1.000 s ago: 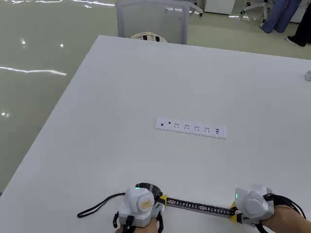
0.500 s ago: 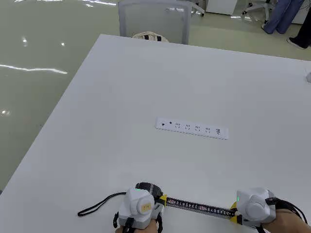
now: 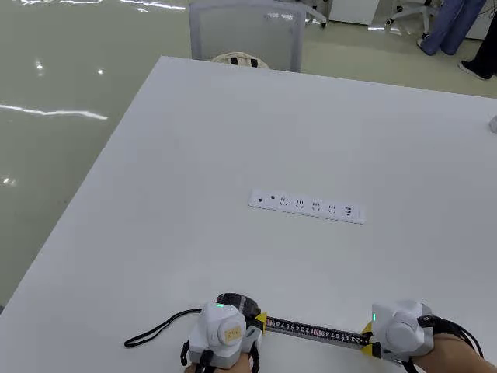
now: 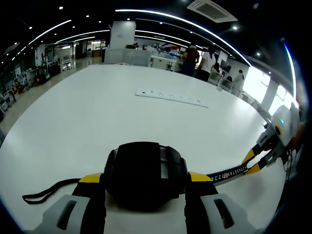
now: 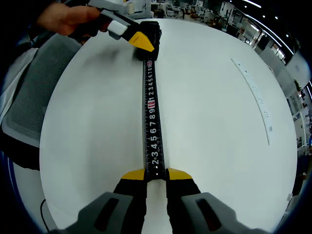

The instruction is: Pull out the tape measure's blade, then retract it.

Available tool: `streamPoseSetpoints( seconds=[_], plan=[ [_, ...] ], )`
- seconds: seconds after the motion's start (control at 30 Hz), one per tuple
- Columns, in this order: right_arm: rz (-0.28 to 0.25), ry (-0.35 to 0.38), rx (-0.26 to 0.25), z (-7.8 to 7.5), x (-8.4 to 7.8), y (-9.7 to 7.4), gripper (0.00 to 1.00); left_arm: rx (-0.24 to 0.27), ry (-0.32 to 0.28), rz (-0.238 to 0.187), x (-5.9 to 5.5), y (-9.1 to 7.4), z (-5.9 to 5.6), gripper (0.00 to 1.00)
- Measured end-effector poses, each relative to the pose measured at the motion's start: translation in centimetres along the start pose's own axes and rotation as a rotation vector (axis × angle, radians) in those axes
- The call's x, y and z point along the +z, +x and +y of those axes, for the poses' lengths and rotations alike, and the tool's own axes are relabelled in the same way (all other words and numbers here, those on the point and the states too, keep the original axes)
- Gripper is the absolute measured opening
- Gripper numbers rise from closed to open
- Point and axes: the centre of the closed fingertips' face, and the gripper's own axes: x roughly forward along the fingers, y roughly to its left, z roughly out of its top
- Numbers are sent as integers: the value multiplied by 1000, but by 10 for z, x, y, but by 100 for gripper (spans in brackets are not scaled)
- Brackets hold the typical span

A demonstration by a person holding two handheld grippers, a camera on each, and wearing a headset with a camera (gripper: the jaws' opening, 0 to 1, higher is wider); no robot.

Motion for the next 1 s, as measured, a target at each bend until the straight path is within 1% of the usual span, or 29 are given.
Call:
streamPoseSetpoints(
  seconds=[0.13,0.5,0.63,1.0],
  plan=[
    [-4,-6,-5,0,3,2,14,-1,-1,2,0,0,0,62],
    [-18,-29,-12,1,20,6,14,-3,1,3,-1,0,0,62],
    [-21,-34,-14,0,22,9,14,-3,0,3,-1,0,0,62],
    [-22,-39,-23,0,30,10,14,-2,1,2,0,0,0,62]
  ],
)
